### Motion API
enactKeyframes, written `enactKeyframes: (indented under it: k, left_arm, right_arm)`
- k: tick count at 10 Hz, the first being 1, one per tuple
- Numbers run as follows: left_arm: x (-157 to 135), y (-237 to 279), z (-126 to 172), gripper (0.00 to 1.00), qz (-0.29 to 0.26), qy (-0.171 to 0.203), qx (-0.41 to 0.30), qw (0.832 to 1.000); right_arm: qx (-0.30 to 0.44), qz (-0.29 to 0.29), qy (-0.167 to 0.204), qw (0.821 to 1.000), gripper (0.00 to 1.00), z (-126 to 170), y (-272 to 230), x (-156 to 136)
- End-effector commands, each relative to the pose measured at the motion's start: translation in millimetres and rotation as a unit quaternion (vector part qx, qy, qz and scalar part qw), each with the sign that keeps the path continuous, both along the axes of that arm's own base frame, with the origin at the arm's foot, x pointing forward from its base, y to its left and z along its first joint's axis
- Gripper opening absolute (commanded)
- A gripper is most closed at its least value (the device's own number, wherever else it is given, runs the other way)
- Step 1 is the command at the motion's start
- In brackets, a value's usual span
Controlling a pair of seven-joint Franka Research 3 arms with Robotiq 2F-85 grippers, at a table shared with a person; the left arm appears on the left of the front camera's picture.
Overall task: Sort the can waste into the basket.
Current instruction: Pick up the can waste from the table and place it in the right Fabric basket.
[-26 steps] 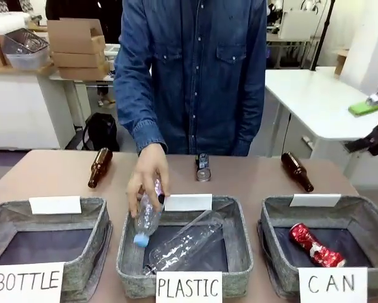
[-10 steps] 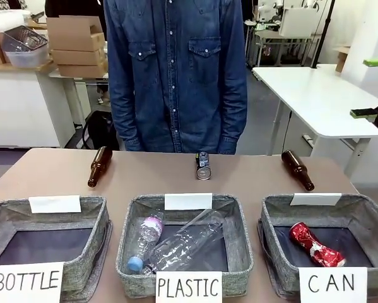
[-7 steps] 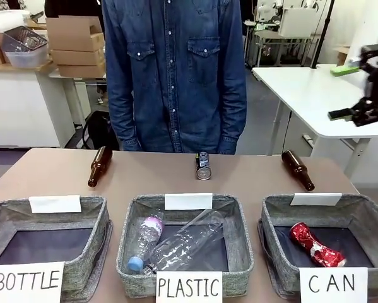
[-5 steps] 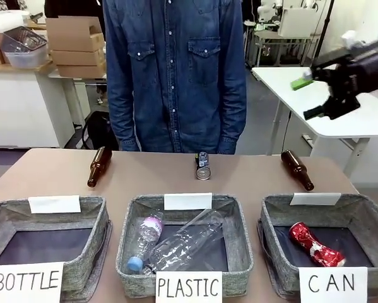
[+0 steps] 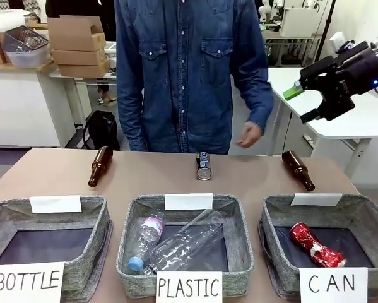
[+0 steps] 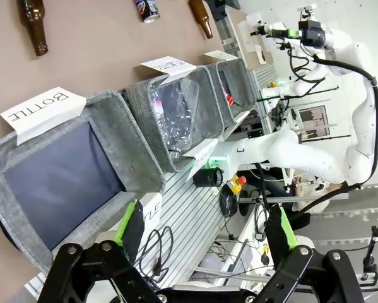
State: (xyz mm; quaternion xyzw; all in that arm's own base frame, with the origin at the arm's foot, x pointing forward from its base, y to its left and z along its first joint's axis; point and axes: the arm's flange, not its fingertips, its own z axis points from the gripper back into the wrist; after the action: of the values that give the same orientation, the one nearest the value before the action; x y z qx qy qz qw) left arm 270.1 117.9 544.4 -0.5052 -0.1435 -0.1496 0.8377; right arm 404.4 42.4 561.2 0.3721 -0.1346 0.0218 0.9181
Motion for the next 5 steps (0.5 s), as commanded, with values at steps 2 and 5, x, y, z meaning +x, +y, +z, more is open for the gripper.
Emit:
enactKeyframes:
  k: [2, 5]
  left_arm:
    - [-1, 2, 1, 1.00, -0.008, -0.006, 0.002, 1.000]
    - [-1, 2, 1, 1.00, -0.008, -0.006, 0.002, 1.000]
  right_arm:
    - [-0.074, -0.022, 0.019, 0.997, 1.00, -6, 53, 38]
    - [0.008, 0.024, 0.032, 0.999, 1.00, 10, -47, -35]
